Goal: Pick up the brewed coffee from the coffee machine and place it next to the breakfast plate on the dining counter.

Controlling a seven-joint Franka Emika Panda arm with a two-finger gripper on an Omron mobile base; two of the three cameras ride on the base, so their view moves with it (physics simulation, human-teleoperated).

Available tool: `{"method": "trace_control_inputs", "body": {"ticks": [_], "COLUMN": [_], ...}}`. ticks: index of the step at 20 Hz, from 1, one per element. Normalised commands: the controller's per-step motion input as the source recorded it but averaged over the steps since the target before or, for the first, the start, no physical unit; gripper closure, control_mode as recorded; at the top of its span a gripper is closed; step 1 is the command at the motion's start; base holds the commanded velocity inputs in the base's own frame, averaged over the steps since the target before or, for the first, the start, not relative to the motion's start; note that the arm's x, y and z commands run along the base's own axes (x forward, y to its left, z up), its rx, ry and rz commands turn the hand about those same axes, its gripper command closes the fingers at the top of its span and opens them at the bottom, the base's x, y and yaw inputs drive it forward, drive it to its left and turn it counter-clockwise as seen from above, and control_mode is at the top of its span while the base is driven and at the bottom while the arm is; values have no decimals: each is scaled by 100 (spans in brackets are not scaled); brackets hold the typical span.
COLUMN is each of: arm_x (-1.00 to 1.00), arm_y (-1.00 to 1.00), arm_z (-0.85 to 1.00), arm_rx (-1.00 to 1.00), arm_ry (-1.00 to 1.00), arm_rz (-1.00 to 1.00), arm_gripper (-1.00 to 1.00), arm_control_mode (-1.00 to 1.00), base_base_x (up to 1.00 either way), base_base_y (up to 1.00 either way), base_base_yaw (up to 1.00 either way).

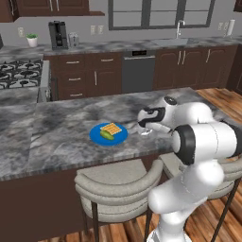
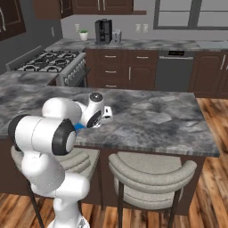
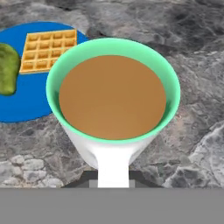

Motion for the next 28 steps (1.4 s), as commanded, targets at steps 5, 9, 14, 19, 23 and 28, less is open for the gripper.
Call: {"method": "trace_control_inputs", "body": {"ticks": [5, 9, 14, 19, 23, 28], "arm_x": [53, 44, 45, 49, 15, -28], "arm_y": [0, 4, 14, 6, 4, 16], "arm_z": [-46, -44, -38, -34, -19, 3], "arm_rx": [-2, -4, -4, -1, 0, 0], "arm_ry": [0, 0, 0, 0, 0, -2], "arm_rz": [0, 0, 0, 0, 0, 1], "arm_gripper": [100, 100, 100, 100, -100, -100], "arm_control_mode": [-100, -100, -100, -100, -100, -100], "base_base_x": [0, 0, 0, 0, 0, 0], "base_base_y": [0, 0, 0, 0, 0, 0], "base_base_yaw": [0, 0, 0, 0, 0, 0]}}
